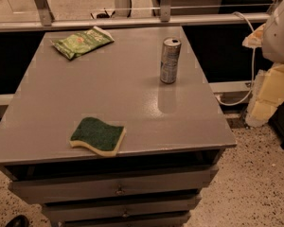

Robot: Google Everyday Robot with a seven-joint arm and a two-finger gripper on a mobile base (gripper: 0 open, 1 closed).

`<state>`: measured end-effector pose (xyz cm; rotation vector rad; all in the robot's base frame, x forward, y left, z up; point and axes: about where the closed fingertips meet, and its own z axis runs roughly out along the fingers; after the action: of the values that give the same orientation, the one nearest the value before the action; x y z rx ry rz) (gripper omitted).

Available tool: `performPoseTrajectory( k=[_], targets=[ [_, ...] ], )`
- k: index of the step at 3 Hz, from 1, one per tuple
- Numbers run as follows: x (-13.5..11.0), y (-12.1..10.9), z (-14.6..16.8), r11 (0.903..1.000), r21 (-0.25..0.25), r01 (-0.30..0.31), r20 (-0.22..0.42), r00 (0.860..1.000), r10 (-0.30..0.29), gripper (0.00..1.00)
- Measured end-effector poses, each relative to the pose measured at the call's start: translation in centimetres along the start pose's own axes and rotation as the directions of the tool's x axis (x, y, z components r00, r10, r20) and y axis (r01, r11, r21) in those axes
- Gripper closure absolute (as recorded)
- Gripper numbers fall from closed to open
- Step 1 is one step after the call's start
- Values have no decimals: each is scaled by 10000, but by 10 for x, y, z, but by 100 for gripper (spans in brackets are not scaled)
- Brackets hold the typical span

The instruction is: Move redbull can near green jalapeno chip bag

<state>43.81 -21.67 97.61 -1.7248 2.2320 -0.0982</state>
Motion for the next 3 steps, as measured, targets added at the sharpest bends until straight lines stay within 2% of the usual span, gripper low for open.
performPoseTrajectory(
  k=[1, 2, 3],
  targets=[
    [0, -3, 2, 10000, 89, 2, 38, 10000, -2, 0],
    [-1, -14, 8, 9992, 398, 7, 170, 9999, -14, 0],
    [-2, -71, 47, 9943, 866, -629, 1163, 9918, 526, 0]
  ],
)
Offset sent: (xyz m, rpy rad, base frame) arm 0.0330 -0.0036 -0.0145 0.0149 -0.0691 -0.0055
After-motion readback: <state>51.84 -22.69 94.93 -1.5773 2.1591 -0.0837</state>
